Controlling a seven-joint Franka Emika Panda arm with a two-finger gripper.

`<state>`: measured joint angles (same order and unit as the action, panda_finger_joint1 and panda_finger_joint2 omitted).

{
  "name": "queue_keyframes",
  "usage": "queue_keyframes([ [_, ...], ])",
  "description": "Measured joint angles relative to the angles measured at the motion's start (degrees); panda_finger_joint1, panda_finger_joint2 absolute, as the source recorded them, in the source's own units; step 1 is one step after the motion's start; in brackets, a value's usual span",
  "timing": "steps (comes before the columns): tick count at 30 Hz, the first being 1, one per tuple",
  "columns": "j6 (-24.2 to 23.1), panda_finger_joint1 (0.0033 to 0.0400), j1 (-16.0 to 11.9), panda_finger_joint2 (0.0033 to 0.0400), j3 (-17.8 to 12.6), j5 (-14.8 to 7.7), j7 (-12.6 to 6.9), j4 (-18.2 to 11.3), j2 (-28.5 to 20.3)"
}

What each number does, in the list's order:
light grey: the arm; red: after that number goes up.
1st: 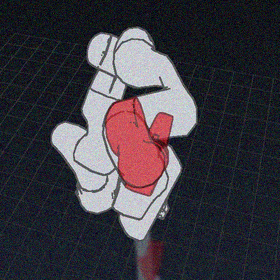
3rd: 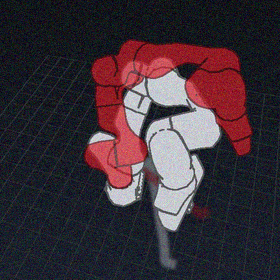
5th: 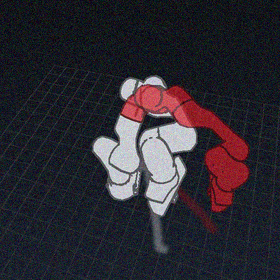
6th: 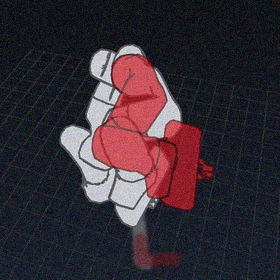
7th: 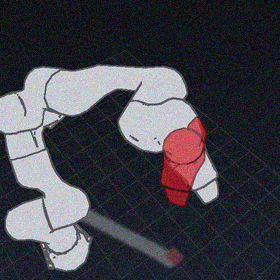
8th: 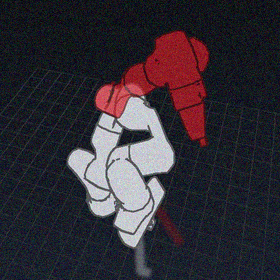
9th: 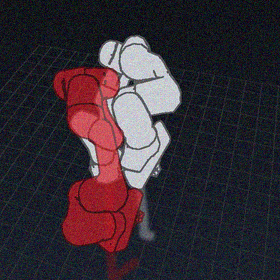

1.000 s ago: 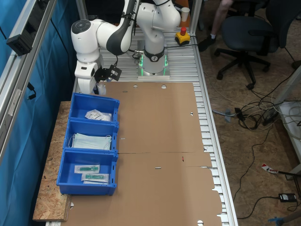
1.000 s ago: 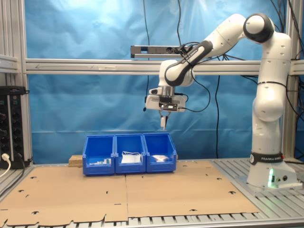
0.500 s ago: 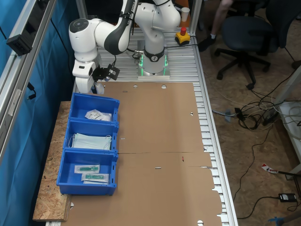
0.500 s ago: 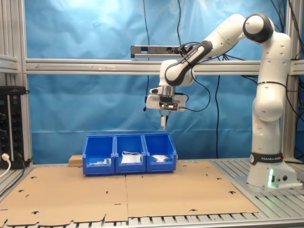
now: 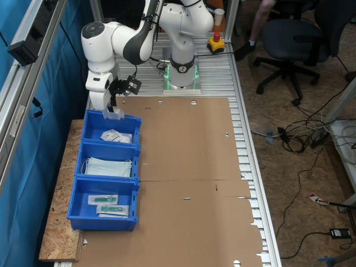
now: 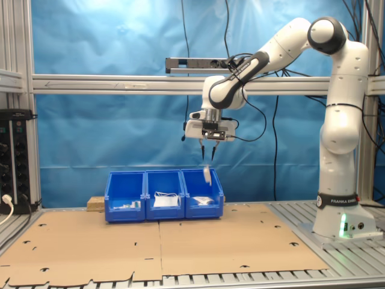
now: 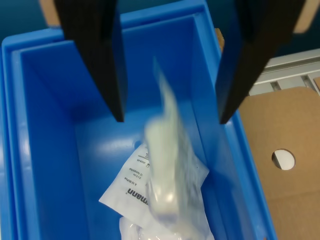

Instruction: Pick and place sorting task of medical equipment.

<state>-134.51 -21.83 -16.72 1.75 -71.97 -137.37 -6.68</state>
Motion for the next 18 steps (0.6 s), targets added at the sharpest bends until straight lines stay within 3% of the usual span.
queue_keyframes([
  [1,0.0,0.0184,0.0,0.0184,0.0,0.0,-0.02,0.0,0.0],
  [5,0.0,0.0184,0.0,0.0184,0.0,0.0,-0.06,0.0,0.0],
  [6,0.0,0.0266,0.0,0.0266,0.0,0.0,-0.07,0.0,0.0],
  [11,0.0,0.0266,0.0,0.0266,0.0,0.0,-0.23,0.0,0.0],
  [12,0.0,0.0358,0.0,0.0358,0.0,0.0,-0.28,0.0,0.0],
  [17,0.0,0.0358,0.0,0.0358,0.0,0.0,-0.55,0.0,0.0],
  [18,0.0,0.0392,0.0,0.0392,0.0,0.0,-0.61,0.0,0.0],
])
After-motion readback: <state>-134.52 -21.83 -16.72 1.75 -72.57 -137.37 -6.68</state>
